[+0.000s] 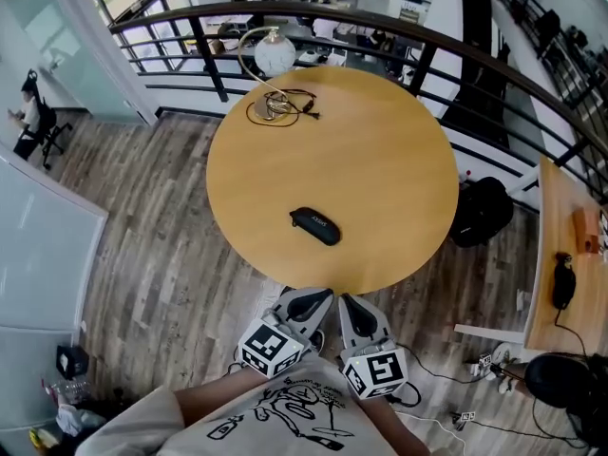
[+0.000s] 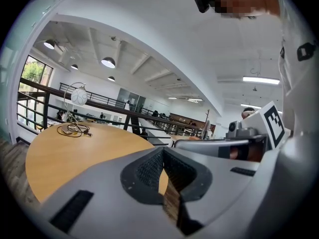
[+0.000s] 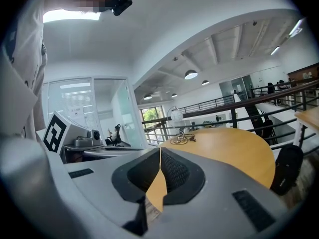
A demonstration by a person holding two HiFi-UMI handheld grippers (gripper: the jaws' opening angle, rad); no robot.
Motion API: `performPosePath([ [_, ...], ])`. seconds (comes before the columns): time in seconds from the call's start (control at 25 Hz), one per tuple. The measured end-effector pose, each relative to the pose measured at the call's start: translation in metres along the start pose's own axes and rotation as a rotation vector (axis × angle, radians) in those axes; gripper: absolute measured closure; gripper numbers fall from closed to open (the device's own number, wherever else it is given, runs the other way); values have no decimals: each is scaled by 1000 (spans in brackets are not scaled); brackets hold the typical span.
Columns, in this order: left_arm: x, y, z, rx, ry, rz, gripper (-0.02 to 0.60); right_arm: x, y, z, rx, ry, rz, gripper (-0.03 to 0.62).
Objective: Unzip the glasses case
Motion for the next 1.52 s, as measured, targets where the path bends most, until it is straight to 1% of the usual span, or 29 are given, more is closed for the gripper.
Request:
performPosePath([
  [0.28,-19,-27,-58,-9,13,8,575,-62,-19,13,18,14,-11,571],
  [0.56,-32,-56,-120,-24,37,19,575,-123,-42,15,27,51,-2,571],
  [0.84,-36,-70,-167,-21,91,12,575,-167,-53,9,37,96,-9,571],
  [1.12,-42,-71,-192,-3,122,-5,575,-190,-52,8,27,128,-30,571],
  [1.32,-52,-71,-195,-5,133,-19,575,-194,-54,18,28,133,-34,571],
  [1.52,-67,-72,-190,-15,131,-45,575,-193,-56,32,55,113,-48,571],
])
Point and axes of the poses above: the fingertips, and each gripper's own axes: x backward along the fingers, z to its right, y out of its underside, the point moved 9 cm from there along x, backward along the fingers, and after that the axes turned 1 degree about z, right-handed, at the moved point
